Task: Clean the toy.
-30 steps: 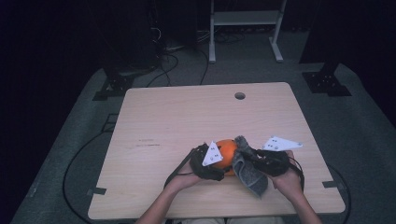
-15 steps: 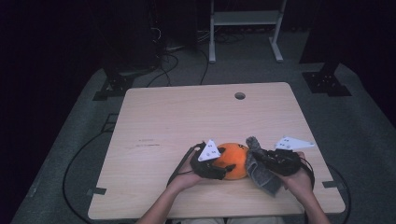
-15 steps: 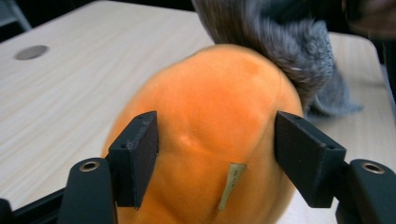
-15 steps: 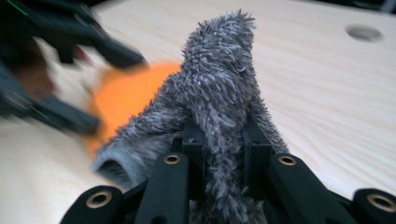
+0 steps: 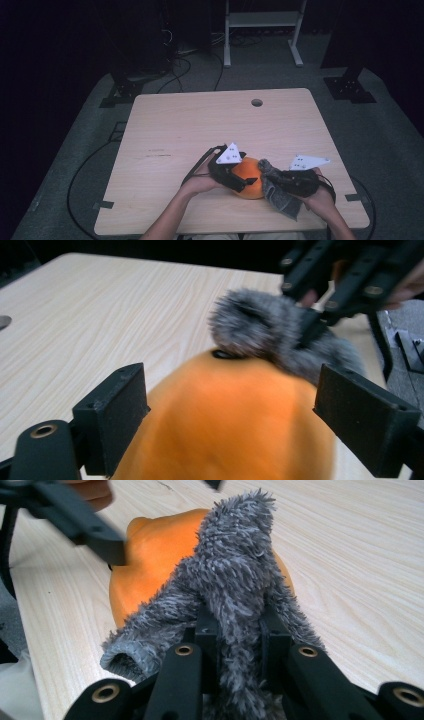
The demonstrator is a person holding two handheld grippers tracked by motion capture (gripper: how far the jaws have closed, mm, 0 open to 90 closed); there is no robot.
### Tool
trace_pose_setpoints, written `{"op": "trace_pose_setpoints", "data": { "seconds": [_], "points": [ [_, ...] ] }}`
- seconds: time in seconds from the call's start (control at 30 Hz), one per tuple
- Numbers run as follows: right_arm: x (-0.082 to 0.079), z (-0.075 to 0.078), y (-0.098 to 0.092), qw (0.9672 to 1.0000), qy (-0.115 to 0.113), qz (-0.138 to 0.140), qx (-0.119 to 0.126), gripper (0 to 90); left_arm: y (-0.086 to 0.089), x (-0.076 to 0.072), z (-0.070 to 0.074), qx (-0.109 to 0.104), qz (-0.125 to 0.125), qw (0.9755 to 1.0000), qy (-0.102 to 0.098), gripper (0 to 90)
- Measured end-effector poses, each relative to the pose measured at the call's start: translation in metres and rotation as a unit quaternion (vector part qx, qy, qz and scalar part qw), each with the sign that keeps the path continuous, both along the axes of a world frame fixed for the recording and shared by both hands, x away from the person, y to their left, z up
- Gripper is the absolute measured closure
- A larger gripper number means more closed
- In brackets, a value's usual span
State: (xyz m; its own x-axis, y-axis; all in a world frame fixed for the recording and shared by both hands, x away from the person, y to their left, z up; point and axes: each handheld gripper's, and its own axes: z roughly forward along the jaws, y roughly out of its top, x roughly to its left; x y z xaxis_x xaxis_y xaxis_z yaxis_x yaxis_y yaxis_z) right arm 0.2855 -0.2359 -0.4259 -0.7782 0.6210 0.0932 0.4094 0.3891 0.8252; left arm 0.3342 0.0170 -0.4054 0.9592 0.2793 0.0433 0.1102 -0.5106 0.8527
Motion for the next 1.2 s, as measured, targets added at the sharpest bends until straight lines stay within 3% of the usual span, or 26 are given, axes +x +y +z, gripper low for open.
{"op": "trace_pose_setpoints", "data": {
  "seconds": [0.07,0.13,0.2,0.33,0.47,0.67,0.87,1.03,1.13,1.2],
  "points": [
    [0.000,-0.001,-0.003,1.0000,0.000,0.001,0.000,74.8,-0.005,0.004,-0.001,0.023,0.002,0.9997,0.005,12.6],
    [0.000,-0.003,-0.007,1.0000,-0.001,-0.005,-0.004,74.6,-0.009,0.006,-0.008,0.046,-0.002,0.9987,0.024,14.0],
    [0.001,-0.005,-0.013,0.9999,0.007,-0.012,-0.005,74.3,-0.008,0.004,-0.014,0.044,0.001,0.9986,0.029,15.8],
    [0.005,-0.011,-0.025,0.9981,0.019,-0.049,-0.032,73.9,-0.001,-0.001,-0.019,0.040,-0.004,0.9986,0.034,17.9],
    [0.010,-0.014,-0.041,0.9954,0.021,-0.086,-0.037,72.2,0.005,-0.005,-0.018,0.046,-0.011,0.9986,0.025,17.9],
    [0.017,-0.022,-0.053,0.9917,0.025,-0.121,-0.037,55.5,0.007,-0.006,-0.018,0.047,-0.016,0.9985,0.022,17.8],
    [0.020,-0.022,-0.061,0.9914,0.022,-0.128,-0.015,46.6,0.008,-0.004,-0.008,0.025,-0.027,0.9991,0.019,14.2],
    [0.020,-0.020,-0.064,0.9922,0.018,-0.123,0.004,43.5,-0.001,0.000,0.000,0.021,-0.034,0.9991,0.013,11.3],
    [0.019,-0.017,-0.067,0.9926,0.017,-0.116,0.032,42.7,-0.010,0.003,0.000,0.033,-0.032,0.9988,0.016,10.2],
    [0.018,-0.015,-0.069,0.9924,0.012,-0.117,0.036,42.4,-0.016,0.003,-0.005,0.063,-0.033,0.9973,0.017,7.6]
  ]
}}
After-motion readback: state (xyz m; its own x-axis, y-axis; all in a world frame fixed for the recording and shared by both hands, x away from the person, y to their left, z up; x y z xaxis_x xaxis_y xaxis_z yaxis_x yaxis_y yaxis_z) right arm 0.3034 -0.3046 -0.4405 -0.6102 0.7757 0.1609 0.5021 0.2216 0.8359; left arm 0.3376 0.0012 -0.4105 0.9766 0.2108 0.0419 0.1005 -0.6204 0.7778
